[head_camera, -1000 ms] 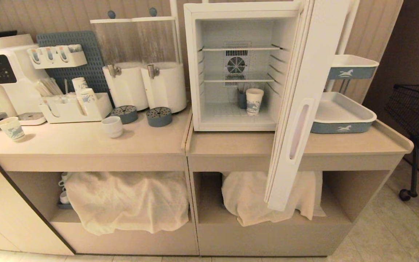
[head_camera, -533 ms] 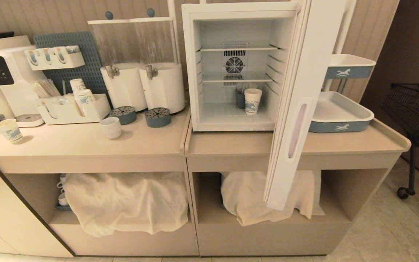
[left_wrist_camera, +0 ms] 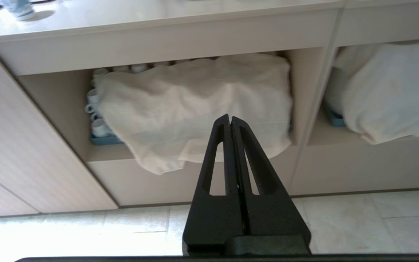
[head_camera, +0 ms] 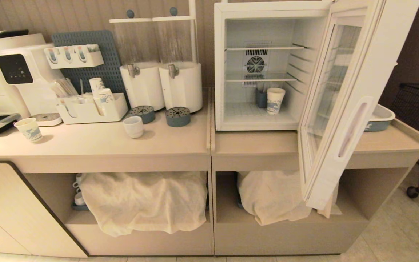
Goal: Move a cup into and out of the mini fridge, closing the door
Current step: Put the ceramic cup in the freezer
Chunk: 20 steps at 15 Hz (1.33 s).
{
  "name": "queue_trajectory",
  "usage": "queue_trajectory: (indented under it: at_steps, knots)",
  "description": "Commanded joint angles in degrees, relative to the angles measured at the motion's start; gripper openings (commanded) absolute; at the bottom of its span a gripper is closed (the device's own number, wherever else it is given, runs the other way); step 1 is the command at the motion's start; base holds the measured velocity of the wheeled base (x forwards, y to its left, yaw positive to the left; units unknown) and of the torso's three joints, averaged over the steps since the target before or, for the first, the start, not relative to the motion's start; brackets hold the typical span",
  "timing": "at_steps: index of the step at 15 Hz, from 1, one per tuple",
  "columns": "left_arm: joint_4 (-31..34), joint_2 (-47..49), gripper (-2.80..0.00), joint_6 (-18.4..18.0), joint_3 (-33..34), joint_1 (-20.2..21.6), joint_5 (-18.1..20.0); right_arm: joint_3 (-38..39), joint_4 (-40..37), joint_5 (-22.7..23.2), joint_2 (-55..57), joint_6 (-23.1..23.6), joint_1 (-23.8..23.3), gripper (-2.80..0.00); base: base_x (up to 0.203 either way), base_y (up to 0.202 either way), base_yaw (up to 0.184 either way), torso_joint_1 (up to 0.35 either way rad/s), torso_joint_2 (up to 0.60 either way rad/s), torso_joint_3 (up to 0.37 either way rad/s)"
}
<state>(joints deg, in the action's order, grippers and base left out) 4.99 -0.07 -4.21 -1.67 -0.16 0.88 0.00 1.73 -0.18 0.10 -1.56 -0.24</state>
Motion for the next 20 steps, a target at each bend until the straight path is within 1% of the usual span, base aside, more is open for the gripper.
queue_trajectory:
  at_steps: [1, 20]
  knots:
    - [0.0, 0.1, -2.80, 0.1, 0.0, 0.0, 0.0, 0.9, 0.1, 0.0, 0.1, 0.0, 0.0, -2.80, 0.000, 0.195, 0.003, 0.003, 0.00, 0.000]
    - [0.0, 0.1, -2.80, 0.3, 0.0, 0.0, -0.1, 0.9, 0.0, 0.0, 0.1, 0.0, 0.0, -2.80, 0.000, 0.193, 0.000, 0.001, 0.00, 0.004]
